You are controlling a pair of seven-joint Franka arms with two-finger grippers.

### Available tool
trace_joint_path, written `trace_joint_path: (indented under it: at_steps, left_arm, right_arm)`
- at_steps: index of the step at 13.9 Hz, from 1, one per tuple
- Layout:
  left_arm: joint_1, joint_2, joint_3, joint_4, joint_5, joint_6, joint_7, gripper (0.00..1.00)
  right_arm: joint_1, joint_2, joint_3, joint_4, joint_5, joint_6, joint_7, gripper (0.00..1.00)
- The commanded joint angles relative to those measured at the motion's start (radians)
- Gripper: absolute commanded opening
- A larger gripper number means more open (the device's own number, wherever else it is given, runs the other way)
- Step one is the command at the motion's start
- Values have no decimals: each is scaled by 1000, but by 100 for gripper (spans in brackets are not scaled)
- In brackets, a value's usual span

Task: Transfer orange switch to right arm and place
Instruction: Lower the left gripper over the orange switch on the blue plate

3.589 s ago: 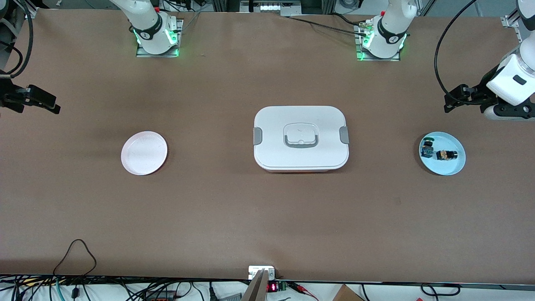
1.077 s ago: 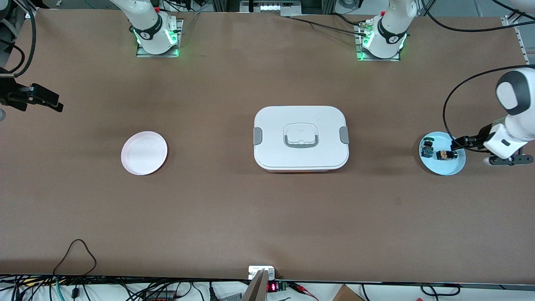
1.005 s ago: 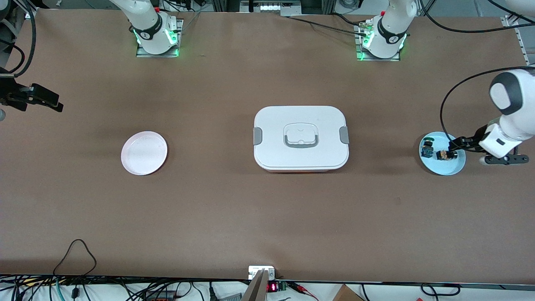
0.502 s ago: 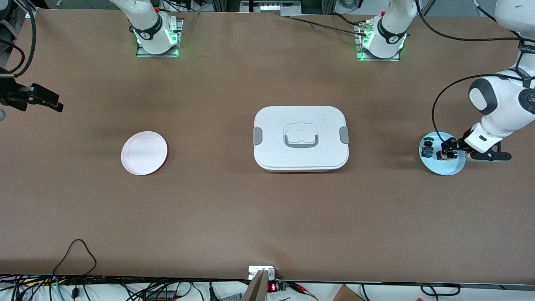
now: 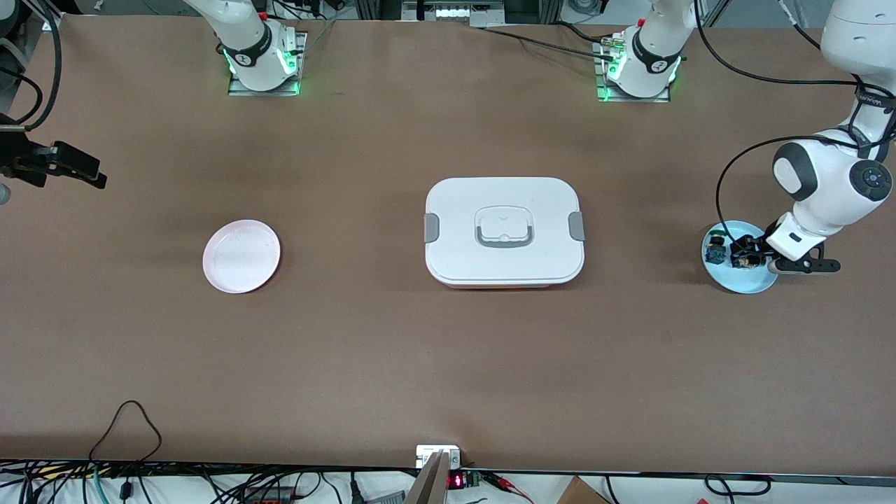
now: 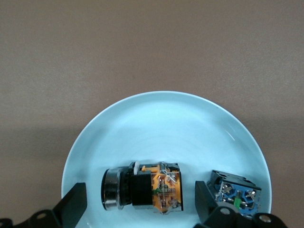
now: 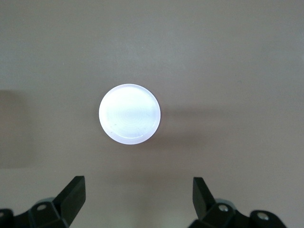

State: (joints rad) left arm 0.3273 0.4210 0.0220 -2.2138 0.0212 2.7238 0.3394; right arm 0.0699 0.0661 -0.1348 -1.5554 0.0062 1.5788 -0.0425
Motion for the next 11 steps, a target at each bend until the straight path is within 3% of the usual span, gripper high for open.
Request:
trace_joint_path:
  at_steps: [1, 5, 6, 8, 10, 11]
  left_arm:
    - [16, 15, -13, 14, 11, 10, 13, 100]
    - [16, 50, -11, 17, 11, 42, 13, 95]
    - [16, 58, -11, 17, 11, 44, 13, 83]
    - [16, 59, -11, 17, 11, 42, 17, 48]
    - [16, 55, -11, 25, 9, 37, 12, 34]
    - [16, 48, -11, 32, 9, 34, 12, 31]
  right_arm:
    - [1, 4, 0, 6, 11, 4, 7, 100]
    - [1, 6, 0, -5, 12, 4, 7, 100]
    - [1, 4, 0, -5, 12, 4, 7, 100]
    - [1, 4, 0, -5, 12, 4, 7, 100]
    - [1, 1, 0, -5, 11, 3, 7, 100]
    - [1, -2, 0, -5, 11, 3, 7, 100]
